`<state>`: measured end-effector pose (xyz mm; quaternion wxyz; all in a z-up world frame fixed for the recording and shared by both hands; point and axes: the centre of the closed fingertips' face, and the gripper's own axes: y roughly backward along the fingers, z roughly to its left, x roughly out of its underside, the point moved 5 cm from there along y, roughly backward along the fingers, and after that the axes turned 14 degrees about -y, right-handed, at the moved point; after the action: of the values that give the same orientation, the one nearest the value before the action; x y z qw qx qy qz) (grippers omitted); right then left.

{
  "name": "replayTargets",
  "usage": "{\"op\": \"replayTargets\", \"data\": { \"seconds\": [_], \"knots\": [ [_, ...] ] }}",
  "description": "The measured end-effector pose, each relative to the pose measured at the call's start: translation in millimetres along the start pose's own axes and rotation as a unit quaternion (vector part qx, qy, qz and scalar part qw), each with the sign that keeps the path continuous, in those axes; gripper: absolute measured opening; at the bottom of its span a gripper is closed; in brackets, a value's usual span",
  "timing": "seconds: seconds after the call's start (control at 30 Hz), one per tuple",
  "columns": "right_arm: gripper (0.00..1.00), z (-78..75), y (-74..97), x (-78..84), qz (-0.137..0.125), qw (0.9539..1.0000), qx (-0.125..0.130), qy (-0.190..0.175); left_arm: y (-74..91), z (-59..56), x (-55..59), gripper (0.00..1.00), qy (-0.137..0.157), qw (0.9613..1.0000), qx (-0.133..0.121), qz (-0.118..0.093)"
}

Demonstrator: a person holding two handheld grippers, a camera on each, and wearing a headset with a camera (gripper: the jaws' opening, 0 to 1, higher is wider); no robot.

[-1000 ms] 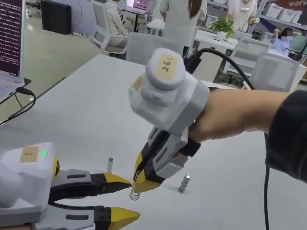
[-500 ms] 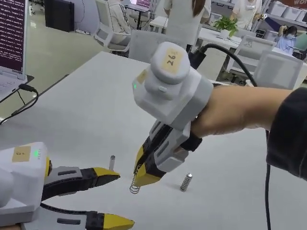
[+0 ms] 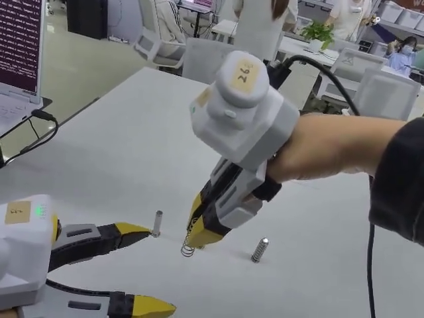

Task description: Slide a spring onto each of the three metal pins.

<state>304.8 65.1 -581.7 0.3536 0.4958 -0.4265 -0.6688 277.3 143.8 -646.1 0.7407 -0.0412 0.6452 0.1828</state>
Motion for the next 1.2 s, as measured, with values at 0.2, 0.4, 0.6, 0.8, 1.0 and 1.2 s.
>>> {"op": "replayTargets", "data": {
  "seconds": [0.2, 0.4, 0.6, 0.8, 1.0, 1.2],
  "knots": [
    [0.08, -6.2, -0.2, -2.0, -0.001, 1.0000, 0.003, -0.004, 5.3, 4.2, 5.6, 0.62, -0.002, 0.9999, -0.015, 0.008],
    [0.08, -18.0, -1.2, -3.7, 0.001, 0.9999, 0.014, -0.006, 9.9, 6.7, 9.4, 0.63, 0.001, 0.9996, -0.028, 0.011],
    [0.08, -31.3, -3.7, -7.0, 0.000, 0.9997, 0.025, -0.009, 15.7, 7.3, 15.2, 0.63, 0.009, 0.9990, -0.042, 0.014],
    [0.08, -41.9, -6.6, -11.5, -0.002, 0.9994, 0.032, -0.010, 19.9, 8.0, 21.7, 0.63, 0.011, 0.9984, -0.050, 0.024],
    [0.08, -56.3, -11.1, -18.3, 0.001, 0.9992, 0.039, -0.009, 24.4, 12.1, 24.9, 0.63, 0.016, 0.9977, -0.062, 0.024],
    [0.08, -69.2, -13.5, -26.4, -0.001, 0.9989, 0.046, -0.008, 27.0, 14.1, 28.3, 0.62, 0.018, 0.9972, -0.066, 0.030]
  ]
}}
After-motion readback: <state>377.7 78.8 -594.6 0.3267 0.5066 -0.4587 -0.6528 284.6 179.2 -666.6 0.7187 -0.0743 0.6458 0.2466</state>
